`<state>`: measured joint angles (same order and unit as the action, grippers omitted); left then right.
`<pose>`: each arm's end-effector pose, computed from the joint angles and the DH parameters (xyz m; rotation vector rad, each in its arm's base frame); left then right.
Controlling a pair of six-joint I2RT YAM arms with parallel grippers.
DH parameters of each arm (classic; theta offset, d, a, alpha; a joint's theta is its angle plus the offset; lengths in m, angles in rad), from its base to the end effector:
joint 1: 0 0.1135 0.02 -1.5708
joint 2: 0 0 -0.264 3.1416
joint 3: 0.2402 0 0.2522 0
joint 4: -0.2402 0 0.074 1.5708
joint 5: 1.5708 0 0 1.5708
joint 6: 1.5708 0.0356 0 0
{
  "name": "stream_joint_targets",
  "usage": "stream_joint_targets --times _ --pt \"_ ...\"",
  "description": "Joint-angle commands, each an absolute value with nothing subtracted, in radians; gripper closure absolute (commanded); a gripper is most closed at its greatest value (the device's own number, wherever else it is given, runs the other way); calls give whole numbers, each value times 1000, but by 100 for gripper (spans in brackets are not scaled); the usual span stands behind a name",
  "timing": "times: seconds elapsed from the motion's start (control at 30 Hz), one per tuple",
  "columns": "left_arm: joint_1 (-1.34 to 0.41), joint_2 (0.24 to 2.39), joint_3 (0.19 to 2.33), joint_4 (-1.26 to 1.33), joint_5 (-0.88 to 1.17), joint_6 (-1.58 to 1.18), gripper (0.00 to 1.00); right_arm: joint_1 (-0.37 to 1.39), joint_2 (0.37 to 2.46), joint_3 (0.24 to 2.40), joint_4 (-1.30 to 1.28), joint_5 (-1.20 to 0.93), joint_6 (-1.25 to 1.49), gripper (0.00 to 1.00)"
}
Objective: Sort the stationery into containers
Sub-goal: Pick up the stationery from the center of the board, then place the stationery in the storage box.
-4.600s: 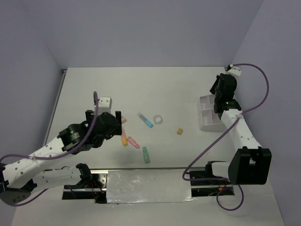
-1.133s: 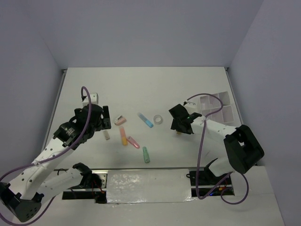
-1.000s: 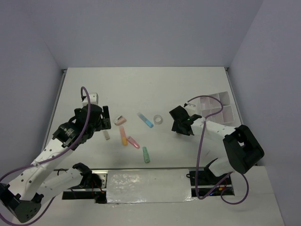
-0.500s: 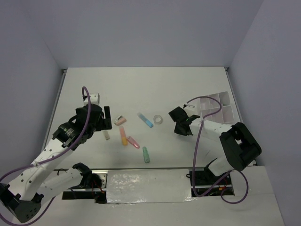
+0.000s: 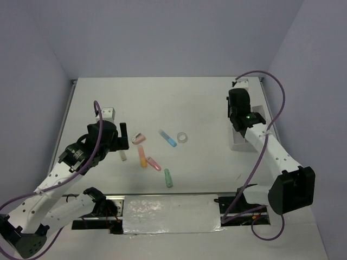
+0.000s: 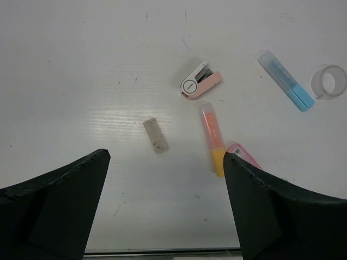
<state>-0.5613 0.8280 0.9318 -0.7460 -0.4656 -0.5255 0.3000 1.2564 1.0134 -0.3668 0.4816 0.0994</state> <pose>0.1470 -0.0736 0.3296 -0.2140 2.1271 -0.1189 0.2696 0.0661 0.3034 0.0572 2.1156 -0.2882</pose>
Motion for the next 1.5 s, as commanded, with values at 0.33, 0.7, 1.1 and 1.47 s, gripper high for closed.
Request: stream_joint_targets --times 0.33,0.7,1.1,1.47 --pt "-560 838 928 -709 -443 -499 1 37 1459 1229 -443 344 -155 82" --pt "-560 831 930 -712 -453 -505 1 17 1537 1255 -477 402 -120 65" --pt "-560 833 931 -716 -460 -506 1 17 1568 1272 -506 434 -100 51" --pt "-531 934 974 -820 -612 -630 1 314 1301 1218 -390 194 -37 26"
